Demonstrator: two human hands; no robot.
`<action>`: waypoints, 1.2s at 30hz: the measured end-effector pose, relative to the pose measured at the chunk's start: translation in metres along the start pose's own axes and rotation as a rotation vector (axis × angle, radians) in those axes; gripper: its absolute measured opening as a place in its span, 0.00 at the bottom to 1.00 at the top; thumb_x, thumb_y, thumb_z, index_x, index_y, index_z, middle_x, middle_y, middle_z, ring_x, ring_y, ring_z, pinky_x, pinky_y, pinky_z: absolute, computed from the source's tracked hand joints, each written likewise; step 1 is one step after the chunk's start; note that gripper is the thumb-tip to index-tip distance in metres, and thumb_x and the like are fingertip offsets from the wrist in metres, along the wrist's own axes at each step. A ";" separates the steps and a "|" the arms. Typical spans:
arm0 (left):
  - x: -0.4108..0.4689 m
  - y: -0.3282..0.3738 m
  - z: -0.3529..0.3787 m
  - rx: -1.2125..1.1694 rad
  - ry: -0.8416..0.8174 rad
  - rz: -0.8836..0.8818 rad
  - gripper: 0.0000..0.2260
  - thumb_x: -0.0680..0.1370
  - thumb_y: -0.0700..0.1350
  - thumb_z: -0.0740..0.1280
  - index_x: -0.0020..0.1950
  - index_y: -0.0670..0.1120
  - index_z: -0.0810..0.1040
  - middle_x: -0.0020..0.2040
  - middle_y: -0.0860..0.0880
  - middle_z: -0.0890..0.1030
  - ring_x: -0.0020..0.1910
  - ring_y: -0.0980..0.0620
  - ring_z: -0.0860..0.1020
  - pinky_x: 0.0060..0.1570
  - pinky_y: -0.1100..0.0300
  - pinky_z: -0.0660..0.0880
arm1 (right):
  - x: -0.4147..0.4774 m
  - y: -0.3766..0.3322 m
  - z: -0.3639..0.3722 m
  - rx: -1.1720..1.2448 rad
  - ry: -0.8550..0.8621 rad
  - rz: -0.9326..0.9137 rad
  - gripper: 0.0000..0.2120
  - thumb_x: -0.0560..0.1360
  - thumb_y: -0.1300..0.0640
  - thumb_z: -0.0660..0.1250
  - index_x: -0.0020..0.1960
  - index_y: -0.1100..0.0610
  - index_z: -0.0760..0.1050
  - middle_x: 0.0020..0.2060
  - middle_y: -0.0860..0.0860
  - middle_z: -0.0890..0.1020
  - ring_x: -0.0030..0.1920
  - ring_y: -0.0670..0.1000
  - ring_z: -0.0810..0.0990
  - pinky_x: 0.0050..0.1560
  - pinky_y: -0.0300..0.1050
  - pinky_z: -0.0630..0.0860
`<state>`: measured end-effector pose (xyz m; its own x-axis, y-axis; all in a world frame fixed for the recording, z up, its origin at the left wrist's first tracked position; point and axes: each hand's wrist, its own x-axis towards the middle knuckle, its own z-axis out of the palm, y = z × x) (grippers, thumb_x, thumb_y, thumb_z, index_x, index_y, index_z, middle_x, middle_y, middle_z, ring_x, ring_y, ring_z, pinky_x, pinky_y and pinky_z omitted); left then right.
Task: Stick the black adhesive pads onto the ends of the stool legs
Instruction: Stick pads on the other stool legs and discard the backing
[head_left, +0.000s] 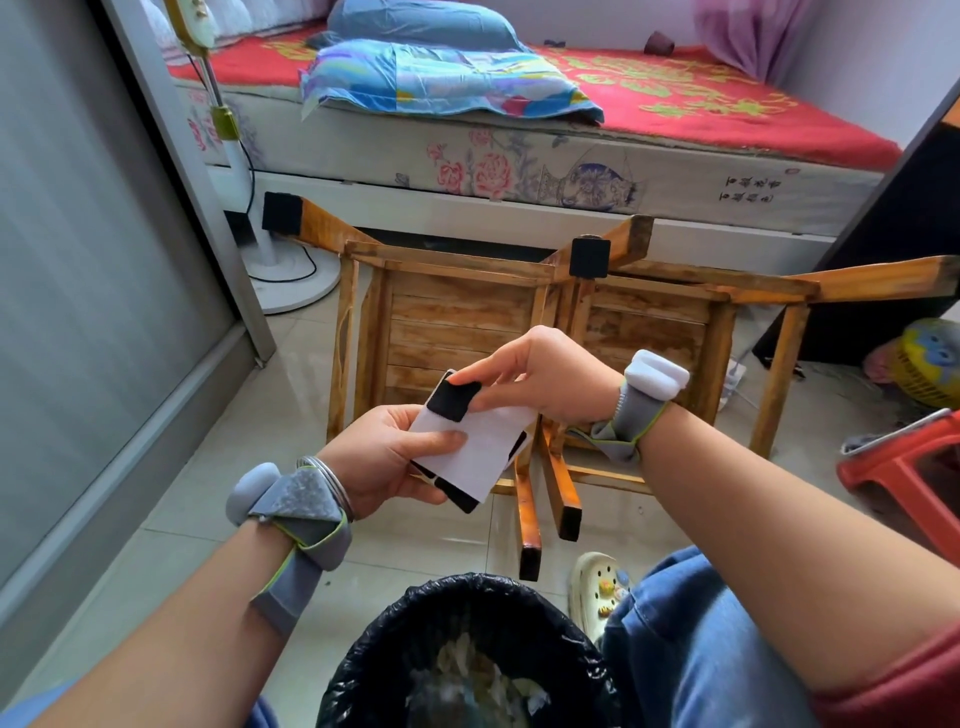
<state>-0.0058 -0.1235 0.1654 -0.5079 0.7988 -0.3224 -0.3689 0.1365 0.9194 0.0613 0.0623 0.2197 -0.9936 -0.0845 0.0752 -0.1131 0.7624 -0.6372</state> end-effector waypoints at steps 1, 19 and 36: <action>0.000 0.000 0.001 0.002 0.000 -0.003 0.13 0.63 0.44 0.73 0.45 0.43 0.81 0.34 0.46 0.83 0.30 0.49 0.81 0.22 0.61 0.77 | 0.000 0.000 0.001 0.008 0.022 -0.004 0.13 0.74 0.56 0.69 0.58 0.55 0.80 0.51 0.51 0.84 0.47 0.46 0.81 0.48 0.34 0.78; 0.005 -0.032 0.001 0.113 0.285 -0.225 0.12 0.72 0.37 0.69 0.55 0.39 0.77 0.45 0.41 0.79 0.37 0.44 0.80 0.22 0.60 0.78 | -0.017 0.082 0.013 0.346 0.170 0.581 0.10 0.73 0.60 0.69 0.53 0.54 0.82 0.42 0.51 0.85 0.42 0.47 0.84 0.40 0.38 0.81; 0.009 -0.036 0.020 0.149 0.258 -0.221 0.13 0.72 0.36 0.69 0.56 0.39 0.75 0.50 0.39 0.78 0.41 0.42 0.79 0.24 0.56 0.80 | -0.106 0.108 0.147 0.522 0.438 0.806 0.09 0.68 0.62 0.74 0.35 0.50 0.77 0.32 0.49 0.80 0.33 0.48 0.77 0.37 0.40 0.77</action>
<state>0.0187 -0.1092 0.1335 -0.6153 0.5688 -0.5458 -0.3841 0.3883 0.8377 0.1539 0.0594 0.0301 -0.6991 0.6426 -0.3135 0.4894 0.1105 -0.8650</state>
